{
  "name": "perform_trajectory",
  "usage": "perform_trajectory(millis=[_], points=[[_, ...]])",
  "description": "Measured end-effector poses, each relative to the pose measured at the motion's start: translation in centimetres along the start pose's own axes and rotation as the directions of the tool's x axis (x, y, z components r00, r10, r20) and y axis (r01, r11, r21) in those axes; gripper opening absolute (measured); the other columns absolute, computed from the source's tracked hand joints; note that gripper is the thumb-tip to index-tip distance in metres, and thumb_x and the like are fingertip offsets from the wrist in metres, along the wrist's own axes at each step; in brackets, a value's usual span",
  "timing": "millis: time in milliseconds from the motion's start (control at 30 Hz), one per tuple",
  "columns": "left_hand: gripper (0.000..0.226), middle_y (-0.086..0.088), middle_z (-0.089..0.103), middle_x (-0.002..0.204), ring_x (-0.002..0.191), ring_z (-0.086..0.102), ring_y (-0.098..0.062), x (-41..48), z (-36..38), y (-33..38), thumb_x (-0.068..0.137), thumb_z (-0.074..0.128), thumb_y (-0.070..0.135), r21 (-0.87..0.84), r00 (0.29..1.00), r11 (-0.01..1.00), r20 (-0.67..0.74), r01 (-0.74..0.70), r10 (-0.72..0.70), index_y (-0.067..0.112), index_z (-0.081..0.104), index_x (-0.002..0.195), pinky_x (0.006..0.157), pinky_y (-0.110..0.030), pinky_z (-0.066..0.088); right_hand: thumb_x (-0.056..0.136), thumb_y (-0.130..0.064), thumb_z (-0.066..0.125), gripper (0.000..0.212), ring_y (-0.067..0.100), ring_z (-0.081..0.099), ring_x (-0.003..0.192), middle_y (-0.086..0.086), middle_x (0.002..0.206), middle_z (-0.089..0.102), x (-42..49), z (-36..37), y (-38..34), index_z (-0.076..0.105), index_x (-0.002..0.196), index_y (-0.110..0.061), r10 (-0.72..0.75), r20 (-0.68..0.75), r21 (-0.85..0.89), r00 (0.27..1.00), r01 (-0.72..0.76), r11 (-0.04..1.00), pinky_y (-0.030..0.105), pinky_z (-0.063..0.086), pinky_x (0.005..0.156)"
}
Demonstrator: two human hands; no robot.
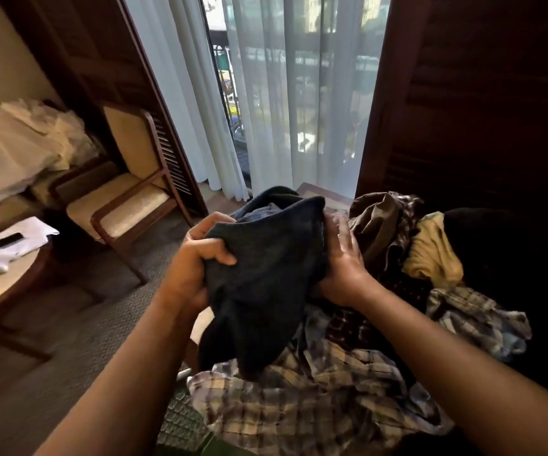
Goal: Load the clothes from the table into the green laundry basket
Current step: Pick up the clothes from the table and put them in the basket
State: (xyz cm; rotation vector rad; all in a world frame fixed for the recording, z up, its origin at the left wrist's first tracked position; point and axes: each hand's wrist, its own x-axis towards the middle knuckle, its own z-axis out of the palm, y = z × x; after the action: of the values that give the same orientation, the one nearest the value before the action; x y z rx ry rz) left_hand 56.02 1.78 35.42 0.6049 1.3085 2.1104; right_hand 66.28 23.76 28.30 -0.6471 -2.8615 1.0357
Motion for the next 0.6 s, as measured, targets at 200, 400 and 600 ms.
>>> perform_trajectory(millis=[200,400,600], points=[[0.046,-0.041,0.064,0.116,0.112,0.063,-0.052,-4.4,-4.5,2.3,0.073,0.052,-0.007,-0.435,0.971,0.897,0.235,0.071,0.037,-0.019,0.059,0.117,0.102,-0.051,0.051,0.078,-0.047,0.046,0.045,0.040,0.064,0.108,0.019,0.110,0.069,-1.6,4.1,-3.8,0.071,0.101,-0.017,-0.204,-0.058,0.057,0.977,0.208,0.977,0.053,0.051,0.092],[0.080,-0.014,0.078,0.100,0.078,0.078,-0.023,-7.7,-8.5,0.3,0.049,0.093,0.025,-0.047,0.931,0.973,-0.283,0.226,-0.230,0.010,0.067,0.123,0.062,-0.034,0.064,0.077,-0.015,0.067,0.024,0.029,0.072,0.102,0.009,0.102,0.077,-4.5,5.9,-6.9,0.072,0.101,-0.014,0.005,-0.212,0.813,0.977,0.174,0.555,0.048,0.060,0.087],[0.103,-0.012,0.080,0.107,0.091,0.079,-0.023,-7.3,-5.3,-3.4,0.028,0.104,0.044,0.107,0.907,0.911,-0.190,0.399,-0.375,0.008,0.068,0.118,0.073,-0.033,0.064,0.101,-0.030,0.052,0.021,0.019,0.061,0.077,0.004,0.080,0.066,-5.3,5.4,-6.6,0.060,0.091,-0.013,0.099,-0.017,0.898,0.995,-0.028,0.440,0.028,0.053,0.067]])
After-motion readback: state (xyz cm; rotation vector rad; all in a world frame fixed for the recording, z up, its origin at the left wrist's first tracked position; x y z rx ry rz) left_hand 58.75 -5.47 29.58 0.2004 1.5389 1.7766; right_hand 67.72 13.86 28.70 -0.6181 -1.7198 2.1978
